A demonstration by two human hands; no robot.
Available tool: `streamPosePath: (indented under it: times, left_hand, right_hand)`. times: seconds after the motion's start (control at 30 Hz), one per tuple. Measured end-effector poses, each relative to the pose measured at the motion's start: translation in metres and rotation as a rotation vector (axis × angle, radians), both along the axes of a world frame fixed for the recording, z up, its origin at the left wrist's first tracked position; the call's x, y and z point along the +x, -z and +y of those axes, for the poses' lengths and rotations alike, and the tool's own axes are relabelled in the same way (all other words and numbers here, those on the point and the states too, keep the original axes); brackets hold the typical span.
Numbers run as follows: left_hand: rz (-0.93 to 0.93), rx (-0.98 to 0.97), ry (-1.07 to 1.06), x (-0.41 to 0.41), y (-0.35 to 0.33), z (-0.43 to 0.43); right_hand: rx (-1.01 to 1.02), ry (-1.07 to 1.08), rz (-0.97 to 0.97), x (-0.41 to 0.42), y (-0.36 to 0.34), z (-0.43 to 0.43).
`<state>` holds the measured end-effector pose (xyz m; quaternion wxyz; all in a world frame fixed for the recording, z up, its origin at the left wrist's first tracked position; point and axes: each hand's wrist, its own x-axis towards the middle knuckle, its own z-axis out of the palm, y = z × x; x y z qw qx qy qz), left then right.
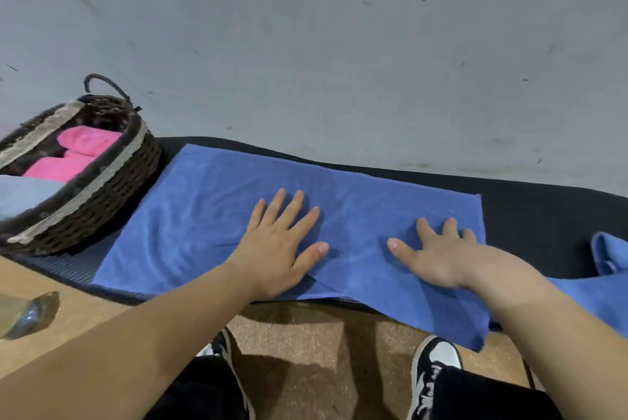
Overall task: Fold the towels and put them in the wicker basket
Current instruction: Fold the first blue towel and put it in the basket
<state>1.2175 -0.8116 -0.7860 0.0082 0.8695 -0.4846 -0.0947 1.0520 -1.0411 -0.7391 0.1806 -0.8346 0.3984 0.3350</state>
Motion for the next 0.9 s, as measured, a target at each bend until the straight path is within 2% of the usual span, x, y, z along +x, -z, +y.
streamPosePath:
  times: [0.17,0.3,0.4,0.47,0.53,0.6,0.67,0.73,0.83,0.9]
  left_hand:
    - [0.057,0.088,0.001,-0.011,-0.003,-0.062]
    - [0.109,0.167,-0.067,0.000,-0.008,-0.095]
    - [0.059,0.058,-0.027,-0.008,-0.015,-0.109]
    - [-0.008,-0.174,0.151,-0.029,-0.020,-0.113]
    - [-0.024,-0.393,0.317,-0.057,-0.019,-0.113]
    - [0.037,-0.367,0.386,-0.087,-0.017,-0.112]
    - [0.068,-0.249,0.374,-0.105,-0.010,-0.112]
    - [0.080,-0.298,0.325,-0.108,-0.001,-0.111]
    - [0.157,-0.377,0.278,-0.104,0.004,-0.104]
    - [0.162,-0.392,0.261,-0.104,0.004,-0.095]
  right_hand:
    - [-0.053,-0.011,-0.103,-0.005,0.009,-0.038]
    - [-0.062,0.042,-0.427,-0.004,0.008,-0.062]
    - [-0.140,0.073,-0.559,-0.020,0.006,-0.070]
    - [-0.228,0.135,-0.531,-0.036,-0.005,-0.076]
    - [-0.196,0.201,-0.392,-0.053,-0.014,-0.085]
    - [-0.060,0.269,-0.275,-0.071,-0.017,-0.085]
    - [0.043,0.304,-0.282,-0.081,-0.014,-0.080]
    - [0.088,0.295,-0.375,-0.083,-0.007,-0.074]
    - [0.117,0.280,-0.636,-0.083,-0.004,-0.065]
    - [0.167,0.371,-0.814,-0.082,-0.010,-0.061]
